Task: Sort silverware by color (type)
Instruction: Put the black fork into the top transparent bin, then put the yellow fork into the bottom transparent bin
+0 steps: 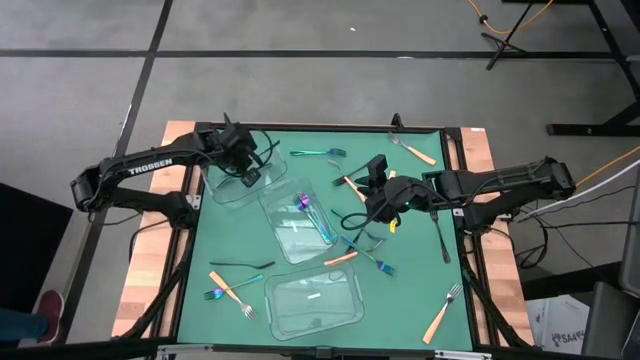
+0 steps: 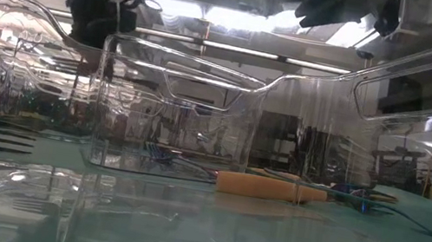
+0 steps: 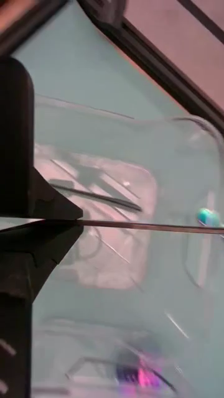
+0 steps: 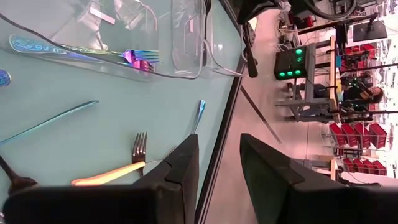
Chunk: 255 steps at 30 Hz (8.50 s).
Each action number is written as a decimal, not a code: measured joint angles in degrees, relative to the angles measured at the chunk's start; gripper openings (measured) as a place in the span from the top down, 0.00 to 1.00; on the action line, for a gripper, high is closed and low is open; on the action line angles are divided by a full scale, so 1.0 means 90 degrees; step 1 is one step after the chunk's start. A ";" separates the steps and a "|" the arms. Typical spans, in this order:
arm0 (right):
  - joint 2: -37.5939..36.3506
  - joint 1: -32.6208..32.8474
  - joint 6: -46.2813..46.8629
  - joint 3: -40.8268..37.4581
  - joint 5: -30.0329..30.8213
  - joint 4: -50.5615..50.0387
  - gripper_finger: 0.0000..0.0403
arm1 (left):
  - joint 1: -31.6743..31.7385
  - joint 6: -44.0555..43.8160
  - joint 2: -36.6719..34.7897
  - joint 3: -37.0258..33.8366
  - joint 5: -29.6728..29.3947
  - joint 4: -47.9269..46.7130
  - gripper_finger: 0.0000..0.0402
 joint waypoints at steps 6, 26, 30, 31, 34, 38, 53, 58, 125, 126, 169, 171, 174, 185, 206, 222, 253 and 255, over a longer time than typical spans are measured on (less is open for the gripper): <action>0.0000 0.0000 0.0000 -0.0002 0.0000 0.0000 0.71 | -0.0007 -0.0006 0.0004 -0.0016 -0.0244 -0.0362 0.99; 0.0000 0.0000 0.0287 -0.0002 -0.0222 0.0024 0.71 | -0.0015 -0.0006 0.0017 -0.1562 -0.0307 0.1175 0.99; 0.0000 0.0000 0.0293 -0.0002 -0.0221 0.0024 0.71 | -0.0015 -0.0006 0.0017 -0.1808 -0.0306 0.1515 0.99; 0.0002 0.0000 0.0294 -0.0002 -0.0221 0.0024 0.71 | -0.0015 -0.0006 0.0017 -0.1871 -0.0305 0.1577 0.99; 0.0002 0.0000 0.0297 -0.0002 -0.0221 0.0023 0.71 | -0.0015 -0.0006 0.0017 -0.2076 -0.0304 0.1774 0.99; 0.0002 0.0000 0.0306 -0.0002 -0.0221 0.0022 0.71 | -0.0017 -0.0062 0.0000 -0.2278 -0.0187 0.2017 0.99; 0.0002 0.0000 0.0308 -0.0002 -0.0221 0.0019 0.71 | -0.0015 -0.0015 0.0010 -0.2378 -0.0152 0.2458 0.97; 0.0002 0.0000 0.0308 -0.0002 -0.0221 0.0019 0.71 | -0.0015 -0.0011 0.0012 -0.2378 -0.0118 0.2461 0.93; 0.0005 -0.0001 0.0452 -0.0005 -0.0051 0.0018 0.71 | -0.0012 0.2539 0.5525 0.5406 0.1397 0.1178 0.85; 0.0005 -0.0002 0.0452 -0.0005 -0.0051 0.0017 0.71 | 0.0002 0.2542 0.5643 0.5406 0.1395 0.1144 0.85; 0.0050 -0.2524 0.4093 -0.0610 -0.2851 -0.0107 0.71 | -0.0148 0.2879 0.5984 0.5418 0.1234 0.0926 0.85; 0.0094 -0.2667 0.4386 -0.0861 -0.2921 0.0102 0.71 | -0.0148 0.2877 0.5984 0.5418 0.1234 0.0926 0.85; 0.0128 -0.2776 0.4786 -0.1255 -0.2941 0.0551 0.71 | -0.0148 0.2873 0.5984 0.5418 0.1234 0.0926 0.85; 0.0768 -0.2795 0.5481 -0.2120 -0.2949 0.1622 0.71 | -0.0226 0.2870 0.5984 0.5416 0.1226 0.0880 0.85; 0.2364 -0.2793 0.5497 -0.2120 -0.2606 0.2601 0.71 | -0.0442 0.2863 0.5984 0.5413 0.1228 0.0809 0.85; 0.2859 -0.2790 0.5498 -0.2098 -0.2611 0.2652 0.72 | -0.0479 0.2853 0.5984 0.5413 0.1229 0.0805 0.85; 0.1419 -0.2587 0.5238 -0.2128 -0.2750 0.2208 0.98 | -0.1134 0.1871 0.3916 0.5411 0.1135 -0.2009 0.85; 0.1225 -0.2405 0.5242 -0.2125 -0.2761 0.2183 0.98 | -0.1324 0.1561 0.3664 0.5411 0.1131 -0.2231 0.85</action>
